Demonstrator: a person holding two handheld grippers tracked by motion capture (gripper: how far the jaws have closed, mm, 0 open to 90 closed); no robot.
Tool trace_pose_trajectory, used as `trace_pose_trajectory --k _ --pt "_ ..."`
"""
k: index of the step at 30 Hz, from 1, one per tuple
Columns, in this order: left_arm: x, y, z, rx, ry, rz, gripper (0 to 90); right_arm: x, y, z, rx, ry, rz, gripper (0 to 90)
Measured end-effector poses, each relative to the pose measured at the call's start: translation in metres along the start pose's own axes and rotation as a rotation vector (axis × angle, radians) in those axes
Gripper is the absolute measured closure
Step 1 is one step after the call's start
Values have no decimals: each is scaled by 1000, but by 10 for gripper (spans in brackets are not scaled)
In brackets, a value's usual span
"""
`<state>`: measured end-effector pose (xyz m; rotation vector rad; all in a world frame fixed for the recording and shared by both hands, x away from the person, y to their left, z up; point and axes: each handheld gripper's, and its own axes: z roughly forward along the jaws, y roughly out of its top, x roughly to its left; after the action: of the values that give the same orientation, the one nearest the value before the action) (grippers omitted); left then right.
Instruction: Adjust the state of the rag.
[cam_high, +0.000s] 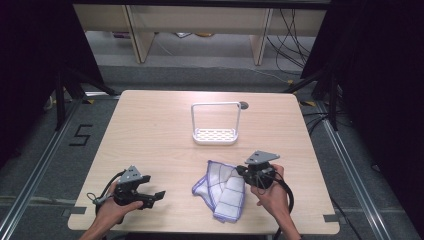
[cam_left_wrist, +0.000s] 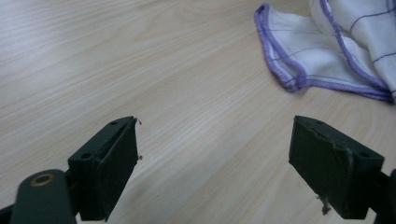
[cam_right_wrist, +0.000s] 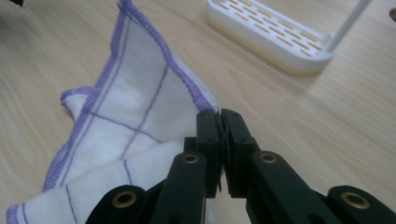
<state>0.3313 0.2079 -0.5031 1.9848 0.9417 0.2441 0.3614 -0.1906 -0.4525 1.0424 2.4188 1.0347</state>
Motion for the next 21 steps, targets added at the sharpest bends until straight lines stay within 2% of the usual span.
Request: trace_pose_trajectory --k 1,5,6,7,8,9,11,12,14,15,16,18,19,20,21 --pt "-2 1 1 -8 -10 -2 149 -5 -5 -2 -16 -10 4 871" --pt "-18 8 9 -19 -53 34 151 -16 -20 -7 8 -5 60 871" --pt "-18 8 9 -19 -53 34 153 -20 -24 -7 5 -9 54 871" --pt "-27 13 12 -11 -79 62 158 -24 -29 -8 29 -18 70 871" --pt "-31 16 15 -15 -100 73 160 -26 -32 -8 35 -23 79 871" --pt "-36 18 18 -18 -107 77 161 -29 -35 -8 43 -22 95 870" --pt "-48 24 26 -20 -157 87 170 -35 -40 -8 52 -25 118 870" --pt "-53 26 30 -17 -177 93 175 -38 -43 -7 55 -28 103 870" --pt "-64 29 40 -12 -211 119 178 -42 -46 -8 54 -30 113 870" --pt "-69 30 44 7 -224 137 183 -41 -47 -9 63 -29 128 870" --pt "-69 30 44 7 -224 137 191 -41 -47 -9 63 -29 128 870" --pt "-82 30 56 31 -264 145 196 -43 -49 -9 63 -28 120 870" --pt "-90 32 65 42 -296 168 198 -44 -50 -9 67 -37 109 870" --pt "-94 32 70 51 -294 177 198 -44 -51 -9 68 -36 108 870" --pt "-98 33 75 48 -312 201 204 -45 -51 -9 73 -32 109 870"
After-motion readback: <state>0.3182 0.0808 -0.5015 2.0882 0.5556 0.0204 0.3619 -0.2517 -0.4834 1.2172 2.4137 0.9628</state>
